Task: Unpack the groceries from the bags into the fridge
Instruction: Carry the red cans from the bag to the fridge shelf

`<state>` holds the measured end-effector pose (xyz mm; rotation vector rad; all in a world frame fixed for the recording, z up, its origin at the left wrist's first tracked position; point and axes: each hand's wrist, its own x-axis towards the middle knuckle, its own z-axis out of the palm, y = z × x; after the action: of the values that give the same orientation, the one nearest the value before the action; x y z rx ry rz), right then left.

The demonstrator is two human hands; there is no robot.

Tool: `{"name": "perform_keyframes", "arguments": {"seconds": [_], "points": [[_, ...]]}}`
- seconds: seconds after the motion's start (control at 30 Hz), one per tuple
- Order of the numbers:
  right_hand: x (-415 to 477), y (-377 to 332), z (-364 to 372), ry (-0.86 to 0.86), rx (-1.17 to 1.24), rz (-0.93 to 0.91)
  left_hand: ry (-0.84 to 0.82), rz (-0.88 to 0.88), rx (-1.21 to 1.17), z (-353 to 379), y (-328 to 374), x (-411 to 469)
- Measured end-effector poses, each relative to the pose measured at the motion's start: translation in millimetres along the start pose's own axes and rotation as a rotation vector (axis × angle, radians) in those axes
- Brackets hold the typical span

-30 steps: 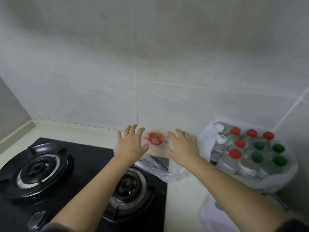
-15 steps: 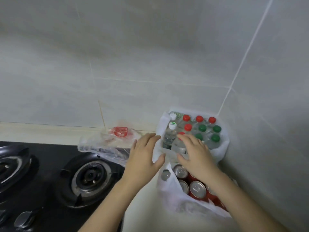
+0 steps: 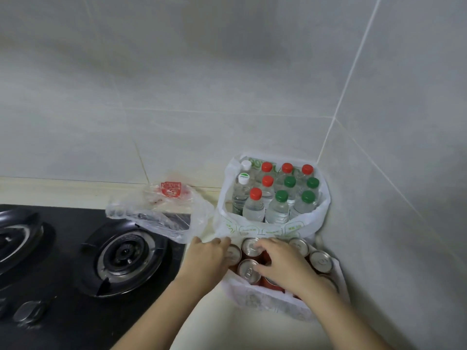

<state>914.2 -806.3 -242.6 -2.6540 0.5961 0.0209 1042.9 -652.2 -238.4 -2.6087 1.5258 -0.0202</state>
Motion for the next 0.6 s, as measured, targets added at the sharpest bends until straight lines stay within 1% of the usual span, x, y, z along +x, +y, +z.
{"name": "perform_keyframes", "arguments": {"seconds": [0.07, 0.2, 0.27, 0.33, 0.47, 0.6], "points": [[1, -1, 6, 0.003, 0.015, -0.001, -0.06, -0.038, -0.045, 6, 2, 0], [4, -2, 12, -0.001, -0.033, -0.011, -0.167, -0.082, -0.12, 25, 6, 5], [4, -2, 14, -0.01, -0.049, -0.004, -0.18, -0.107, -0.247, 34, 4, 8], [4, -2, 16, -0.007, -0.056, 0.001, -0.19, -0.14, -0.424, 43, 0, 11], [4, -2, 19, 0.008, -0.092, -0.025, -0.252, -0.224, -0.732, 64, -5, 11], [4, -7, 22, 0.025, -0.175, -0.044, -0.214, -0.223, -0.854, 73, -9, 8]]}}
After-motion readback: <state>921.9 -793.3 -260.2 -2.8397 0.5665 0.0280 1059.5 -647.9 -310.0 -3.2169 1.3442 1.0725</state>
